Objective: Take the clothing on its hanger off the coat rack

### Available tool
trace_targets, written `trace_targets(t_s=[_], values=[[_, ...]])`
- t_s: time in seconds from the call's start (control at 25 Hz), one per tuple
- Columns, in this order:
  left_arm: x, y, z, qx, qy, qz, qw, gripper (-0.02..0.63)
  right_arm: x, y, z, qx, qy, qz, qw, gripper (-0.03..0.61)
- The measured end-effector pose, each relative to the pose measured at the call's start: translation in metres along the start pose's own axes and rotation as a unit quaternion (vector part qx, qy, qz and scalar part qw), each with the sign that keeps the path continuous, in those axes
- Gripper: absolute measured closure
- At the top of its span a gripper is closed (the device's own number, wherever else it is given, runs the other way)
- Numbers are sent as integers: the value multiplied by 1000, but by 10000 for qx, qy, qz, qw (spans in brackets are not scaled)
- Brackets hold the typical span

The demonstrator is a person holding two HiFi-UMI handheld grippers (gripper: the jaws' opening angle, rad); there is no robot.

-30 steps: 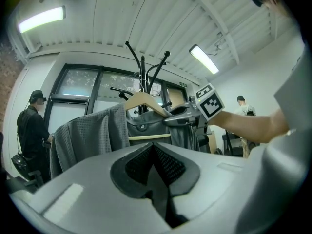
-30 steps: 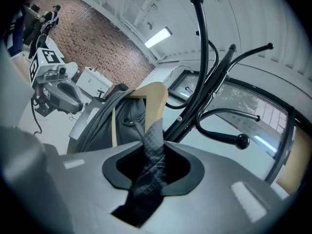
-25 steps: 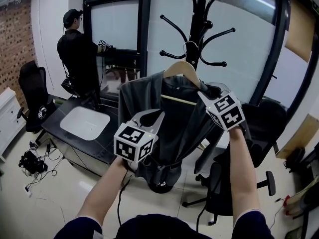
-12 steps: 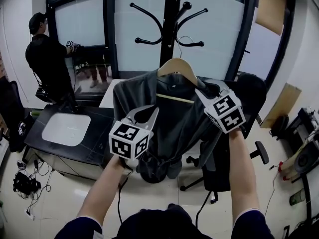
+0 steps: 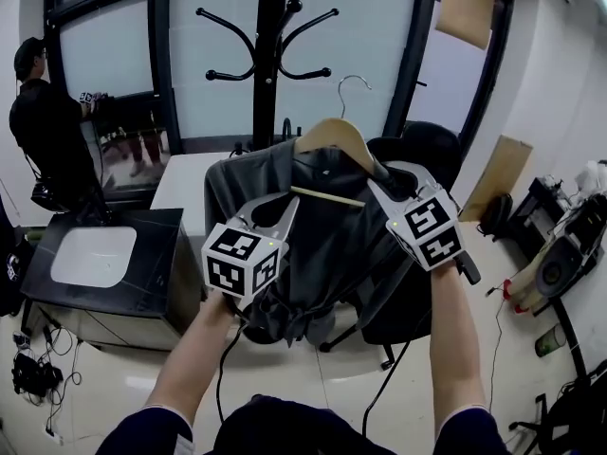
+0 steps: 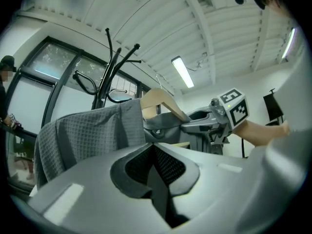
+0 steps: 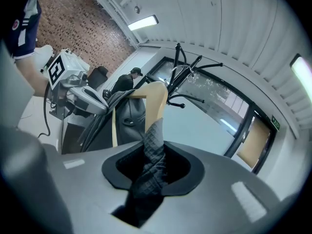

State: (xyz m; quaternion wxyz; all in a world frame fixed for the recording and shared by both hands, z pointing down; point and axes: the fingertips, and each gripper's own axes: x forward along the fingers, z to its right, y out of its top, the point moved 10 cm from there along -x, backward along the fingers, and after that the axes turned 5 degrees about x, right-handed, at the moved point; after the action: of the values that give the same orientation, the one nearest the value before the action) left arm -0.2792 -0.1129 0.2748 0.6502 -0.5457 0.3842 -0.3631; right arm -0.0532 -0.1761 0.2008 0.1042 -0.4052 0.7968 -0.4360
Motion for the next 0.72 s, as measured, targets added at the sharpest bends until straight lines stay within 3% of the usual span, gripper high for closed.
trace_targets(t_s=[0.72], values=[[14, 6, 164, -115, -809, -124, 9966, 601, -184, -101, 23, 428, -848, -923, 9912, 480]])
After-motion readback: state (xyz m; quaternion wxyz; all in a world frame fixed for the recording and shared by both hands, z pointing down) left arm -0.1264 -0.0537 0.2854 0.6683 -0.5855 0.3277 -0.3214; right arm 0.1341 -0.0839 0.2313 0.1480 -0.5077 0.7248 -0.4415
